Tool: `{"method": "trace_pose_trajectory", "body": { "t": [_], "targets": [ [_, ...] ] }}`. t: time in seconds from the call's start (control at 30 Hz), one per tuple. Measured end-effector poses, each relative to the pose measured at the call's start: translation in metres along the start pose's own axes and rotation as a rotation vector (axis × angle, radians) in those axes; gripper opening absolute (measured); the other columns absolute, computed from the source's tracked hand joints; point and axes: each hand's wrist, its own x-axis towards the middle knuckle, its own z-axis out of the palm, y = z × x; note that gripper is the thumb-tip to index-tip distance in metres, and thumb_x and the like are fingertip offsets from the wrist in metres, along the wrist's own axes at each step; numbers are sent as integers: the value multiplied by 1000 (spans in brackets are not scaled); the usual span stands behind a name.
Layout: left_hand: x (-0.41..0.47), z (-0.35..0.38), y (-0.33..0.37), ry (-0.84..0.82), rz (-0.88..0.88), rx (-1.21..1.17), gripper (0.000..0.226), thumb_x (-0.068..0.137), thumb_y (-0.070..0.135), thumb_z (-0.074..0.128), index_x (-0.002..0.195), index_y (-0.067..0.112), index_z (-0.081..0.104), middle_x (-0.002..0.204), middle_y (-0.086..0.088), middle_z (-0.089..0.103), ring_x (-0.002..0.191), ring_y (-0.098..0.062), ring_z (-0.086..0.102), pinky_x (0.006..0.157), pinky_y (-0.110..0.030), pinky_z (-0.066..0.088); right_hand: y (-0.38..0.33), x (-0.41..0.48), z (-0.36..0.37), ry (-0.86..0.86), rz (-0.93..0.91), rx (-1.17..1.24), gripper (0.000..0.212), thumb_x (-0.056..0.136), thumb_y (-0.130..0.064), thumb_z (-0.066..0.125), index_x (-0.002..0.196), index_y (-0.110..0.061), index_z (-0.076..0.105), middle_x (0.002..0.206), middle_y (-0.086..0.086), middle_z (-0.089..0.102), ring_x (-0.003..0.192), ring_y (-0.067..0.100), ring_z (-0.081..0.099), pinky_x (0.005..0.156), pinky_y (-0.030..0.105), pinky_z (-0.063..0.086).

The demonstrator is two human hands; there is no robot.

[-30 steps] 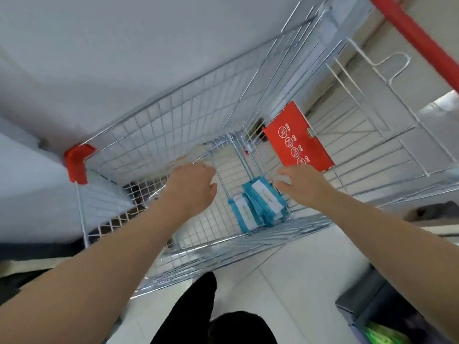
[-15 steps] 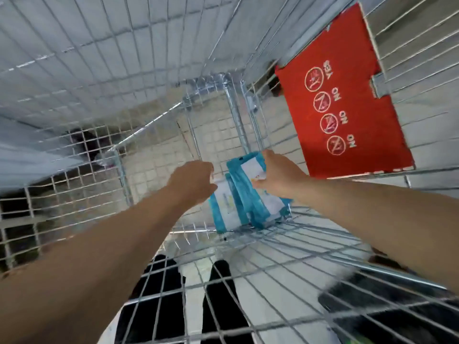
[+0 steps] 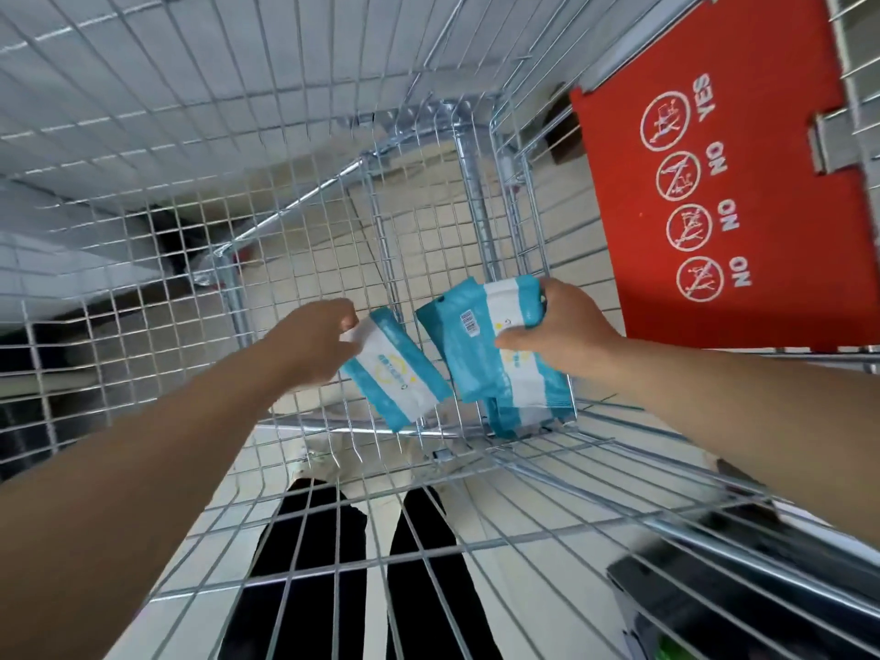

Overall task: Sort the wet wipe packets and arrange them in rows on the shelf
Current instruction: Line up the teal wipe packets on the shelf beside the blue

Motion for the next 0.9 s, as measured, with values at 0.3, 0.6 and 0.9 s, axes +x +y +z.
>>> {"method": "trace_pose_trajectory", "body": {
  "t": [0.3, 0.6, 0.9],
  "targets": [
    [-8, -6, -10, 39, -41, -165, 30, 93, 18, 56, 122, 13, 50, 107, 0, 56, 63, -9, 48, 49, -20, 36, -7, 16, 35, -65, -51, -104, 21, 73, -18, 79, 85, -8, 65, 71, -3, 61, 58, 6, 53, 47, 18, 38],
    [-2, 10, 45, -224, 20, -495, 18, 94, 20, 54, 111, 15, 56, 110, -8, 66, 92, -22, 67, 86, -45, 55, -35, 22, -44, 252, -140, 87, 28, 89, -5, 53, 116, -10, 56, 103, 1, 65, 86, 15, 60, 65, 21, 42],
    [18, 60, 109, -8, 139, -465, 46, 83, 18, 71, 125, 12, 54, 110, -4, 54, 84, -14, 51, 62, -16, 39, -27, 24, -50, 185, -196, 137, 33, 92, -3, 48, 124, -10, 52, 95, -7, 57, 82, 7, 51, 63, 13, 38]
  ]
}}
